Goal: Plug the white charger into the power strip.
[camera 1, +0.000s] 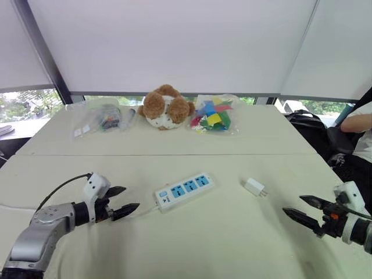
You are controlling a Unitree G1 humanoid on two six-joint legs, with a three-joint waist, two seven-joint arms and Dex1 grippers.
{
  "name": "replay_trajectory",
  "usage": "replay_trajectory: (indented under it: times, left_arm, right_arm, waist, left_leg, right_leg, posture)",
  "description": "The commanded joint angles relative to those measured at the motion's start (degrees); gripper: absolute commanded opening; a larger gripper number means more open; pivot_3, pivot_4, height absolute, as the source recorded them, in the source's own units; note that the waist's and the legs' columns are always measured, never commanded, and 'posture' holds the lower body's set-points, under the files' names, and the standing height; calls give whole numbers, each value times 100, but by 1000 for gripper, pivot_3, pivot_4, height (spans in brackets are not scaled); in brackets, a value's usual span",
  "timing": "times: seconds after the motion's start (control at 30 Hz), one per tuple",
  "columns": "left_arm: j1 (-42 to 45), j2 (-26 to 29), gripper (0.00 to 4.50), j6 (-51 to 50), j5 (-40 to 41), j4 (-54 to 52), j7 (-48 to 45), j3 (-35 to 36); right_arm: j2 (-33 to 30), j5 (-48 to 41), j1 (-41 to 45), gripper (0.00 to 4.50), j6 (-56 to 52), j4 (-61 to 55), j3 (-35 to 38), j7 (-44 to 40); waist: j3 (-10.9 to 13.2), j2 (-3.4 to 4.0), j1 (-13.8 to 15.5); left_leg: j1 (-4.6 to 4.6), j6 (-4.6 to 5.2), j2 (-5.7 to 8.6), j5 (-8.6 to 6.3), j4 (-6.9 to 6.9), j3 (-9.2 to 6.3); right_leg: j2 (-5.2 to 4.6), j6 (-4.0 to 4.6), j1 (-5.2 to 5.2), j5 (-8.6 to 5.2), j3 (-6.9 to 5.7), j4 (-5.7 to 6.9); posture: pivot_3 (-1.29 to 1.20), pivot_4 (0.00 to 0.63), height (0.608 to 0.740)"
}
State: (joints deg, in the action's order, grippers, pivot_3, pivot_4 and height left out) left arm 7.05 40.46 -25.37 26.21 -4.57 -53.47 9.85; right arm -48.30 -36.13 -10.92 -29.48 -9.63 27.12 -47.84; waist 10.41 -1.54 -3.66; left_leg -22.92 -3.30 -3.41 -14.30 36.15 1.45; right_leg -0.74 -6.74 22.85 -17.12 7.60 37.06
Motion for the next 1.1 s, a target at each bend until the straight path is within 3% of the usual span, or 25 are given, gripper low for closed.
replay_trajectory:
  times: [0.03,0.67,0.93,1.1]
  left_arm:
    - [1,-26,4500,171,-15,-111,35,64]
    - [361,112,4500,641,-233,388,-144,117]
    - [624,596,4500,980,-236,641,-1422,-329]
    - [880,603,4500,1292,-308,919,-2093,-668]
  right_arm:
    - [17,84,44,4466,129,-27,77,-73]
    - [5,481,124,4466,206,112,27,-294]
    - [-447,390,63,4466,-164,-166,137,-720]
    - [-968,-349,238,4466,-1146,-947,226,-1034]
  waist:
    - [0,0,-8]
    - [-1,0,-7]
    - [-1,1,-8]
    - [-2,2,-17]
  left_leg:
    - [-6,0,0,0,1,0]
    - [-16,0,1,0,18,-3]
    - [-15,0,1,0,20,-2]
    - [-16,0,1,1,24,-3]
  right_leg:
    - [0,0,6,0,0,1]
    - [3,0,8,2,-1,5]
    - [3,0,9,1,-1,9]
    - [4,-1,9,1,-1,14]
  posture:
    - [0,150,739]
    - [0,150,739]
    - [0,150,739]
    - [0,150,739]
